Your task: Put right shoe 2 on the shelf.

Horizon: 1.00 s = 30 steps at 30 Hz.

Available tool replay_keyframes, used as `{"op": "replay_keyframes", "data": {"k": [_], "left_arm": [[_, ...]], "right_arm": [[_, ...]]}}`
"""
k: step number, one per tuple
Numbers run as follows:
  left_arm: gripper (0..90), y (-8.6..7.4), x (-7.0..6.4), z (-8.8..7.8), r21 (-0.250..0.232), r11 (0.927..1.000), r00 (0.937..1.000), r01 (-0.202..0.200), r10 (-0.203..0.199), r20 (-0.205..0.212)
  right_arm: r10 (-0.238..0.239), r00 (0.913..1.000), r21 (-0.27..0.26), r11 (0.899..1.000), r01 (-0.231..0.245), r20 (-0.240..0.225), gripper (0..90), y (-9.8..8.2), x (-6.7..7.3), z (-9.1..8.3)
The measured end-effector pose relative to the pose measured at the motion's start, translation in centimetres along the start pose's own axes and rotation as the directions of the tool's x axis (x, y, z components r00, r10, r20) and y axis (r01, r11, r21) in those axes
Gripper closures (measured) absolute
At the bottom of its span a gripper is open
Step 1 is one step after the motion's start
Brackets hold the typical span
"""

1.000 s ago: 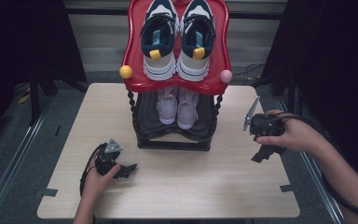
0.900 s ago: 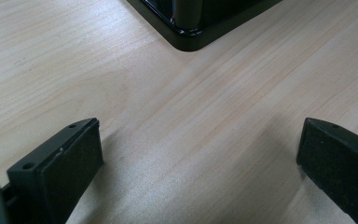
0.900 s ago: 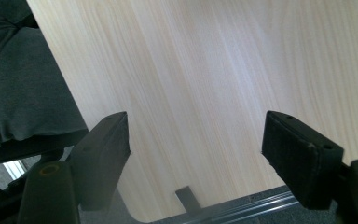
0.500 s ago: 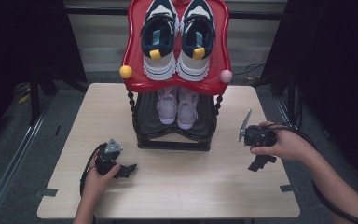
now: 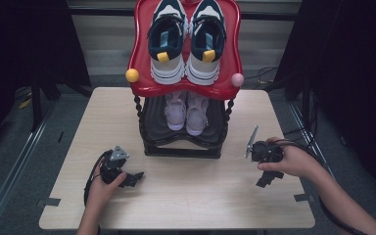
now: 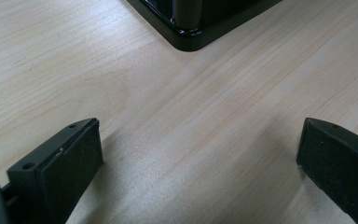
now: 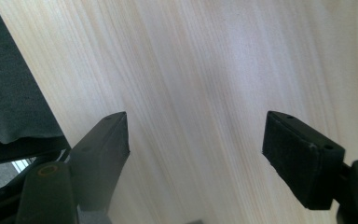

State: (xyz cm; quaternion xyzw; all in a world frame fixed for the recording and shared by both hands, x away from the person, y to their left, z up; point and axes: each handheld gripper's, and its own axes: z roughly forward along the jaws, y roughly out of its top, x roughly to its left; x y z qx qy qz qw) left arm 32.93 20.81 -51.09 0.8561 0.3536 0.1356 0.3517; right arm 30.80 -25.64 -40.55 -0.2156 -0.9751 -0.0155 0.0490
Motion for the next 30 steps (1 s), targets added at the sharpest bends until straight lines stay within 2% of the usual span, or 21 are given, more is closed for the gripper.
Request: {"op": "replay_keyframes", "data": {"k": [1, 2, 3, 5, 6, 8, 14, 15, 16, 19, 21, 22, 23, 24, 27, 28, 30], "left_arm": [[0.0, 0.0, 0.0, 0.0, 0.000, 1.0000, 1.0000, 0.000, 0.000, 0.000], [0.0, 0.0, 0.0, 0.0, 0.000, 1.0000, 1.0000, 0.000, 0.000, 0.000], [0.0, 0.0, 0.0, 0.0, 0.000, 1.0000, 1.0000, 0.000, 0.000, 0.000], [0.0, 0.0, 0.0, 0.0, 0.000, 1.0000, 1.0000, 0.000, 0.000, 0.000], [0.0, 0.0, 0.0, 0.0, 0.000, 1.0000, 1.0000, 0.000, 0.000, 0.000], [0.0, 0.0, 0.0, 0.0, 0.000, 1.0000, 1.0000, 0.000, 0.000, 0.000], [0.0, 0.0, 0.0, 0.0, 0.000, 1.0000, 1.0000, 0.000, 0.000, 0.000], [0.0, 0.0, 0.0, 0.0, 0.000, 1.0000, 1.0000, 0.000, 0.000, 0.000], [0.0, 0.0, 0.0, 0.0, 0.000, 1.0000, 1.0000, 0.000, 0.000, 0.000], [0.0, 0.0, 0.0, 0.0, 0.000, 1.0000, 1.0000, 0.000, 0.000, 0.000], [0.0, 0.0, 0.0, 0.0, 0.000, 1.0000, 1.0000, 0.000, 0.000, 0.000], [0.0, 0.0, 0.0, 0.0, 0.000, 1.0000, 1.0000, 0.000, 0.000, 0.000], [0.0, 0.0, 0.0, 0.0, 0.000, 1.0000, 1.0000, 0.000, 0.000, 0.000], [0.0, 0.0, 0.0, 0.0, 0.000, 1.0000, 1.0000, 0.000, 0.000, 0.000], [0.0, 0.0, 0.0, 0.0, 0.000, 1.0000, 1.0000, 0.000, 0.000, 0.000], [0.0, 0.0, 0.0, 0.0, 0.000, 1.0000, 1.0000, 0.000, 0.000, 0.000], [0.0, 0.0, 0.0, 0.0, 0.000, 1.0000, 1.0000, 0.000, 0.000, 0.000]], "right_arm": [[-0.012, 0.9999, -0.007, 1.000, 0.012, 0.003, 22.3, 0.0, -0.1, 0.3], [0.005, 1.0000, -0.012, 1.000, -0.005, -0.007, 22.3, 0.0, 0.1, 0.5], [-0.009, 0.9999, -0.022, 1.000, 0.009, -0.006, 22.3, 0.0, -0.1, 0.8], [0.000, 1.0000, -0.030, 1.000, 0.000, -0.003, 22.3, 0.0, 0.0, 1.1], [-0.022, 0.9998, -0.040, 0.999, 0.022, 0.000, 22.1, -0.1, -0.1, 1.3], [0.002, 1.0000, -0.055, 0.999, -0.002, -0.009, 21.8, 0.0, 0.0, 1.7], [0.009, 0.9999, -0.072, 0.997, -0.010, -0.014, 21.6, -0.2, 0.1, 3.1], [0.021, 0.9996, -0.069, 0.997, -0.022, -0.017, 21.5, -0.2, 0.2, 3.2], [0.015, 0.9998, -0.084, 0.996, -0.016, -0.010, 21.5, -0.2, 0.1, 3.6], [0.038, 0.9991, -0.107, 0.993, -0.040, -0.016, 21.4, -0.3, 0.3, 4.3], [0.053, 0.9986, -0.124, 0.991, -0.054, -0.012, 21.0, -0.4, 0.3, 4.8], [0.045, 0.9990, -0.143, 0.989, -0.044, 0.003, 20.9, -0.5, 0.2, 5.1], [0.067, 0.9978, -0.154, 0.986, -0.066, 0.003, 20.9, -0.6, 0.4, 5.2], [0.058, 0.9983, -0.166, 0.984, -0.056, 0.008, 20.9, -0.7, 0.3, 5.4], [0.104, 0.9945, -0.215, 0.971, -0.104, -0.008, 20.0, -1.1, 0.5, 6.1], [0.101, 0.9948, -0.232, 0.967, -0.102, -0.014, 20.0, -1.2, 0.5, 6.3], [0.099, 0.9951, -0.247, 0.964, -0.094, 0.006, 18.4, -1.5, 0.3, 6.9]]}}
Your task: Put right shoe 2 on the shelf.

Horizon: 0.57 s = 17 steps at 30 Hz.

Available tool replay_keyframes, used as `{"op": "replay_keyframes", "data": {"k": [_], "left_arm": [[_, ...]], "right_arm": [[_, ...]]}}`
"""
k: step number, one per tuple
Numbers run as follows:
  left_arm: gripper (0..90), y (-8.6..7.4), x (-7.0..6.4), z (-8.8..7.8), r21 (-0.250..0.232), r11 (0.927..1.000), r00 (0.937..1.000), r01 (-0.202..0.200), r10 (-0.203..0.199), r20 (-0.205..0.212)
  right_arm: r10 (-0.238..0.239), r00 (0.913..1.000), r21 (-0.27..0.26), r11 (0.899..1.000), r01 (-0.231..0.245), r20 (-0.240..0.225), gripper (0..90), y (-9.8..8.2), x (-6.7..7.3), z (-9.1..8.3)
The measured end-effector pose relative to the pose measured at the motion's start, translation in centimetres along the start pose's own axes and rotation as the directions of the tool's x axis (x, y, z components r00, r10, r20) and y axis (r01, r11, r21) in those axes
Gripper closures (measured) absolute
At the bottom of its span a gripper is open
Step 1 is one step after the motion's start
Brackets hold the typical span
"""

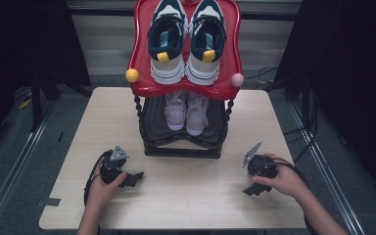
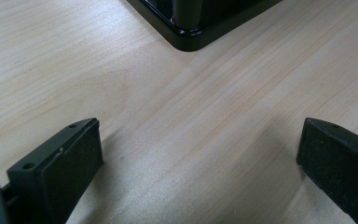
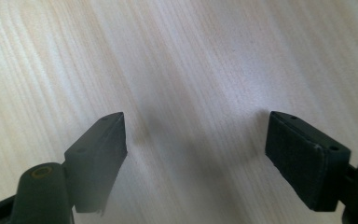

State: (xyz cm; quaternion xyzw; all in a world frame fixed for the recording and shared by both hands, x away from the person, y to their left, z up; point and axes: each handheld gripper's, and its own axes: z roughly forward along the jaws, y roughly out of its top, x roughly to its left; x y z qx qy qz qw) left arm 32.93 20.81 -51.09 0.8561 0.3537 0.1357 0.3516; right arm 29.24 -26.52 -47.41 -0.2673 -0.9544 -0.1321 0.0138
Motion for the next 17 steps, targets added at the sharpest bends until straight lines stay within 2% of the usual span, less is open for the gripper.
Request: {"op": "replay_keyframes", "data": {"k": [2, 4, 5, 8, 9, 10, 11, 12, 14, 16, 17], "left_arm": [[0.0, 0.0, 0.0, 0.0, 0.000, 1.0000, 1.0000, 0.000, 0.000, 0.000], [0.0, 0.0, 0.0, 0.0, 0.000, 1.0000, 1.0000, 0.000, 0.000, 0.000], [0.0, 0.0, 0.0, 0.0, 0.000, 1.0000, 1.0000, 0.000, 0.000, 0.000], [0.0, 0.0, 0.0, 0.0, 0.000, 1.0000, 1.0000, 0.000, 0.000, 0.000], [0.0, 0.0, 0.0, 0.0, 0.000, 1.0000, 1.0000, -0.001, 0.001, 0.000], [0.0, 0.0, 0.0, 0.0, 0.000, 1.0000, 1.0000, 0.000, 0.000, 0.000], [0.0, 0.0, 0.0, 0.0, 0.000, 1.0000, 1.0000, -0.001, 0.001, 0.000], [0.0, 0.0, 0.0, 0.0, -0.001, 1.0000, 1.0000, 0.000, 0.000, 0.000], [0.0, 0.0, 0.0, 0.0, -0.001, 1.0000, 1.0000, 0.000, 0.000, 0.000], [0.0, 0.0, 0.0, 0.0, 0.000, 1.0000, 1.0000, 0.000, 0.000, 0.000], [0.0, 0.0, 0.0, 0.0, 0.000, 1.0000, 1.0000, 0.000, 0.000, 0.000]], "right_arm": [[0.010, 0.9997, -0.040, 0.999, -0.009, 0.024, 17.0, -0.2, 0.1, 0.2], [0.036, 0.9991, -0.078, 0.996, -0.034, 0.021, 16.8, -0.5, 0.2, 0.3], [0.014, 0.9993, -0.103, 0.995, -0.010, 0.035, 16.6, -0.7, 0.0, 0.4], [0.007, 0.9976, -0.150, 0.989, 0.003, 0.069, 13.3, -1.1, 0.2, 0.7], [0.027, 0.9975, -0.162, 0.987, -0.017, 0.064, 13.1, -1.3, 0.3, 0.8], [0.026, 0.9973, -0.192, 0.981, -0.012, 0.069, 13.1, -1.5, 0.3, 0.8], [0.054, 0.9962, -0.205, 0.978, -0.039, 0.068, 13.1, -1.8, 0.4, 0.8], [0.056, 0.9961, -0.231, 0.972, -0.039, 0.068, 13.1, -2.0, 0.4, 0.9], [0.054, 0.9960, -0.245, 0.969, -0.036, 0.071, 13.1, -2.2, 0.4, 0.9], [0.083, 0.9935, -0.295, 0.954, -0.057, 0.078, 12.9, -2.8, 0.5, 1.1], [0.075, 0.9934, -0.313, 0.949, -0.044, 0.087, 12.8, -2.9, 0.4, 1.2]]}}
